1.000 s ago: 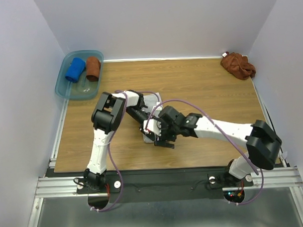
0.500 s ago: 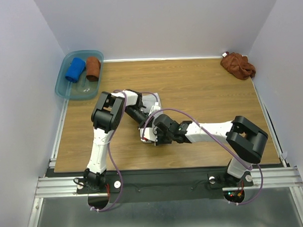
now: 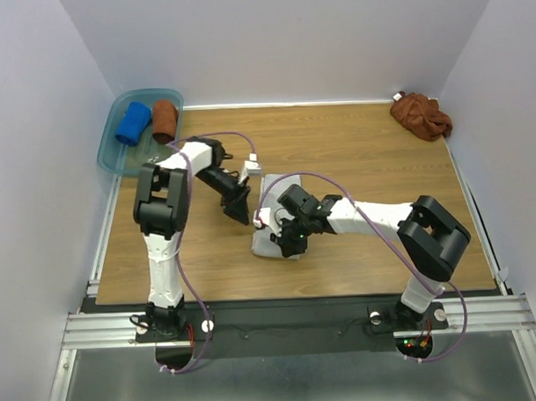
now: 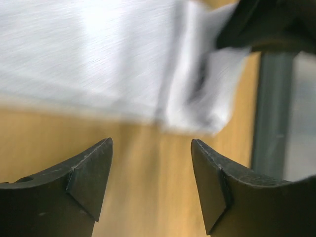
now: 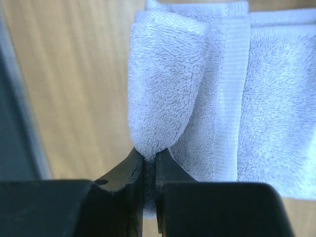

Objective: Roll the towels
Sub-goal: Roll the towel

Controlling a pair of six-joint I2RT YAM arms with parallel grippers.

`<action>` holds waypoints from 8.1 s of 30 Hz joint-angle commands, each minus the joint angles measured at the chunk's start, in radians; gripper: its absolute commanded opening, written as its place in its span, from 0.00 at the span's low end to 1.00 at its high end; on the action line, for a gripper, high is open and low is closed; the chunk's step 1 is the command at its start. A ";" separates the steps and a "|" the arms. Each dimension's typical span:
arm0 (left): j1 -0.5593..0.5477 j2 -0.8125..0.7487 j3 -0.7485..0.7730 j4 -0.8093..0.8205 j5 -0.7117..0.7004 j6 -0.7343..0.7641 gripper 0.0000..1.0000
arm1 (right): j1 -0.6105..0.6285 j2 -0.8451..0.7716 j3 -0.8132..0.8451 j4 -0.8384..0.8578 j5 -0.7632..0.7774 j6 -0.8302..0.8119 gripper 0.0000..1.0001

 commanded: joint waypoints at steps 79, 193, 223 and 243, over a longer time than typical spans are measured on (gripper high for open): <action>-0.277 -0.167 -0.373 0.354 -0.086 -0.169 0.14 | -0.580 -0.188 0.323 -0.436 -0.294 0.021 0.95; -0.645 -0.799 -0.974 0.915 -0.658 -0.349 0.18 | -0.394 0.594 0.612 -0.635 -0.696 0.125 0.78; -0.158 0.032 -0.194 0.125 -0.081 -0.162 0.19 | -0.366 -0.200 0.307 -0.361 -0.101 0.034 0.87; -0.115 0.193 0.001 0.033 -0.057 -0.139 0.22 | 0.175 -0.004 -0.033 0.231 0.436 -0.196 0.74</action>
